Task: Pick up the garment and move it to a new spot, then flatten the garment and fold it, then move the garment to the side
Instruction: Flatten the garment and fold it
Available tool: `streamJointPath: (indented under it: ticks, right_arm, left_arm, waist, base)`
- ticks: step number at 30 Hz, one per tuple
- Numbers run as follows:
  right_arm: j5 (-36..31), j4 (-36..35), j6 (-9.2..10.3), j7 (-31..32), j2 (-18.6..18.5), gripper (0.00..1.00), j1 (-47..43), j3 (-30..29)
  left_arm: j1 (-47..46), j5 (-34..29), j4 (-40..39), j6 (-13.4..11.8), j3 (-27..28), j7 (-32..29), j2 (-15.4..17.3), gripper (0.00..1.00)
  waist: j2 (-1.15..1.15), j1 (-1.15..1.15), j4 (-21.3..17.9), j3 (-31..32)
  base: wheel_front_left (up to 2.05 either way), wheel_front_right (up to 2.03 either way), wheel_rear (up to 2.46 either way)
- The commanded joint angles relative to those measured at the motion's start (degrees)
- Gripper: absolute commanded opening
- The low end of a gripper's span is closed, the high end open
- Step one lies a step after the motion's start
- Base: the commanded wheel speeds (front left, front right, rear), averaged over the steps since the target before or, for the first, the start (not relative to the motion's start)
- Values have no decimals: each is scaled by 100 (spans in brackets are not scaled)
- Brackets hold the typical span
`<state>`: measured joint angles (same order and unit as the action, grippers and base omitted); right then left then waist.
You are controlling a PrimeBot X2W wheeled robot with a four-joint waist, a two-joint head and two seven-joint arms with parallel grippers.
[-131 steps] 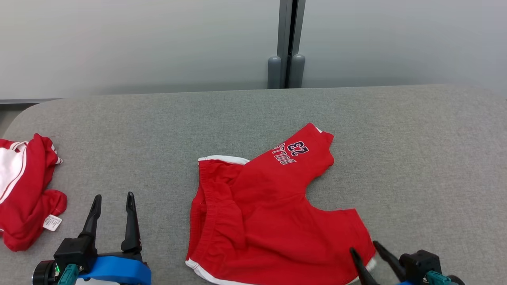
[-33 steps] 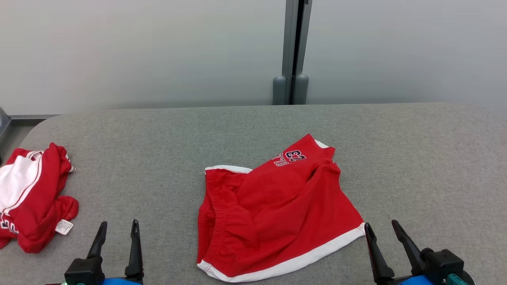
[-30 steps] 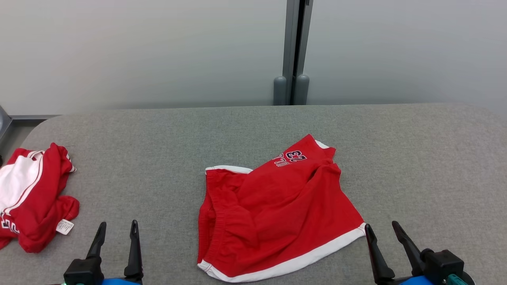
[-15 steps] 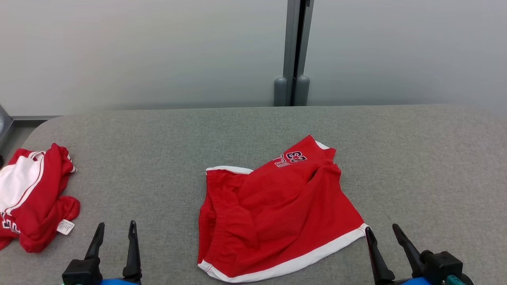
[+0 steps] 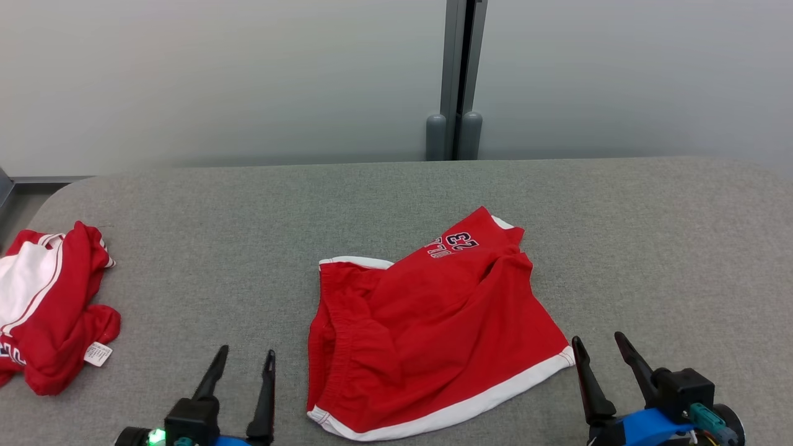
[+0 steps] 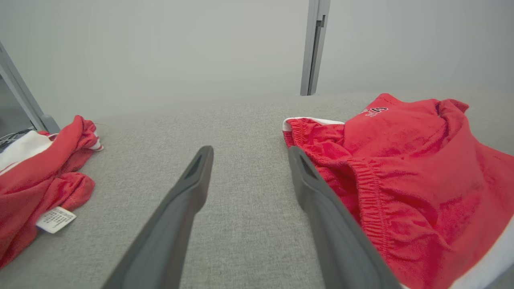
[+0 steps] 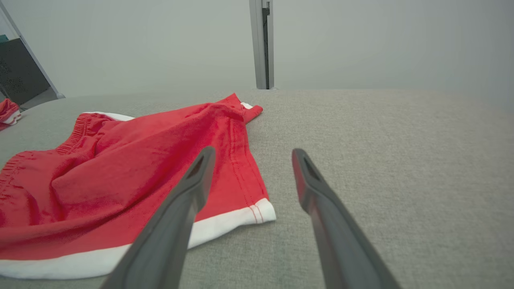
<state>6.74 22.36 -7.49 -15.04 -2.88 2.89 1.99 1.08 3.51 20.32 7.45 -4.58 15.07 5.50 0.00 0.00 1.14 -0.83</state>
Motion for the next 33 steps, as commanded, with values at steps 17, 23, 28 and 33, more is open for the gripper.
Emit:
streamJointPath:
  ticks: [17,23,28,33]
  right_arm:
    - [-206,1766,-1,-22,-7,100,1029,-11]
    - [-125,2206,-1,-21,-8,100,1243,53]
    - [-40,2453,-1,-21,-8,100,1350,110]
    - [148,2689,-2,-19,-6,18,1434,296]
  left_arm:
    - [-423,414,1051,5,-2019,15,372,100]
    - [-594,562,1274,5,-2258,16,421,100]
    - [-691,669,1421,5,-2452,16,385,100]
    - [-795,829,1618,5,-2706,15,358,32]
  waist:
    - [0,0,-4,-326]
    - [0,0,-11,-421]
    - [0,0,13,-449]
    - [0,0,27,-459]
  base:
    - [0,0,0]
    - [0,0,0]
    - [0,0,0]
    - [0,0,0]
